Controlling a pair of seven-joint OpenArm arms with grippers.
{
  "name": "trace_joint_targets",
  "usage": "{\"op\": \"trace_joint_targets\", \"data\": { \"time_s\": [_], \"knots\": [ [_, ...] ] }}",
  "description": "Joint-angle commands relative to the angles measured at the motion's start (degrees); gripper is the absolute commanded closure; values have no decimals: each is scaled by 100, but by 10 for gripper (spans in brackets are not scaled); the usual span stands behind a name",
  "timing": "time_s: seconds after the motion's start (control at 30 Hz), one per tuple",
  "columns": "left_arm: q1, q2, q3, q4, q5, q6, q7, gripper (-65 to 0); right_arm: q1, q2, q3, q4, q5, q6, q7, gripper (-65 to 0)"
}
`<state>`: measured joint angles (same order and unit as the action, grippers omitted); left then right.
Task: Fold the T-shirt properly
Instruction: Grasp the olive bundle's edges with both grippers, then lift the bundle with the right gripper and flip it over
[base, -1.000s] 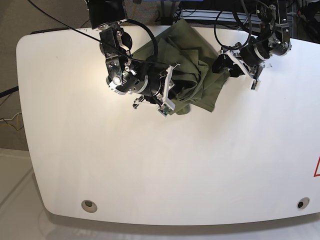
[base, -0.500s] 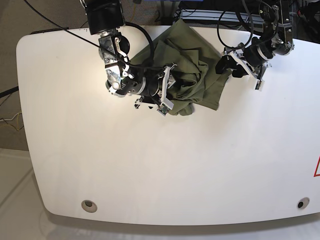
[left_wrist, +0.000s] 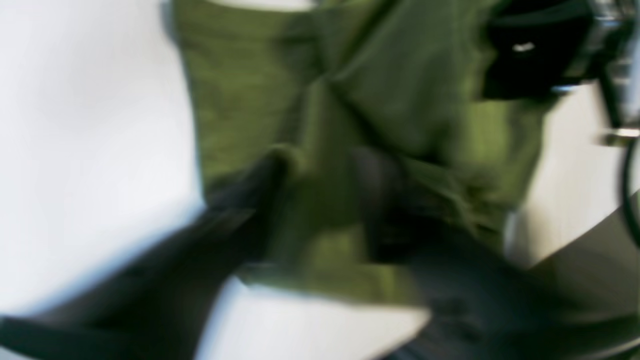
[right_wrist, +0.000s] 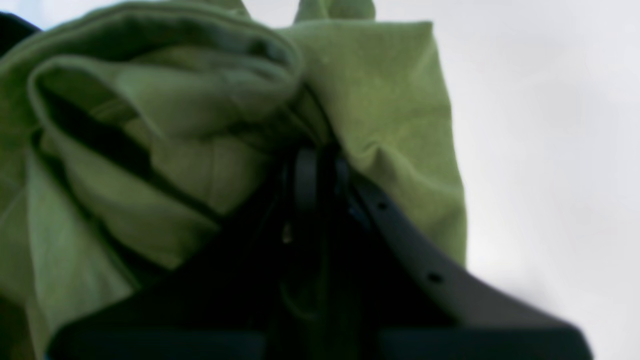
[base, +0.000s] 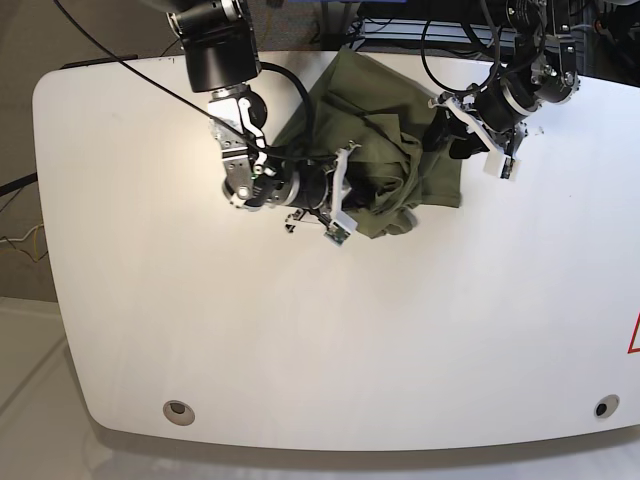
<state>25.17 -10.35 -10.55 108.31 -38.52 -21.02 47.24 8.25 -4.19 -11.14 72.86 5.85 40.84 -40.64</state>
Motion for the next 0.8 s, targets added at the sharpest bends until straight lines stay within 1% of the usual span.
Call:
{"op": "trace_joint_targets", "data": {
  "time_s": [0.0,0.13,0.2,0.27,0.4,0.53,0.6,0.77],
  "knots": [
    [110,-71,-60,404,-213,-82,-19,-332,-37,-199,-98,-124,-531,-115,-431,0],
    [75,-88,-81,378,-269,-71,53,-342,-86,-236,-194,67,-442,-376,-494,-71],
    [7,-88,-85,335,-280,-66,71,-344,-137,-210,-275,382,-318,-421,-580,-70],
    [-114,-77,-27,440,-276,-34,256,-367,-302,-68,-361,1466,-209,-343,-730,-35],
    [-179,-83,-29,574,-295,-32,319,-368,-436,156,-563,2187,89,-274,-896,-27],
    [-172,-89,-37,752,-312,-30,390,-374,-598,384,-763,2442,308,-231,-979,-31],
    [-181,-87,-58,929,-329,-78,491,-393,-1117,651,-1146,2627,507,-188,-1017,-42],
    [-287,-77,-34,865,-307,-76,548,-407,-1303,709,-1073,2606,450,-178,-956,-45]
  ]
}}
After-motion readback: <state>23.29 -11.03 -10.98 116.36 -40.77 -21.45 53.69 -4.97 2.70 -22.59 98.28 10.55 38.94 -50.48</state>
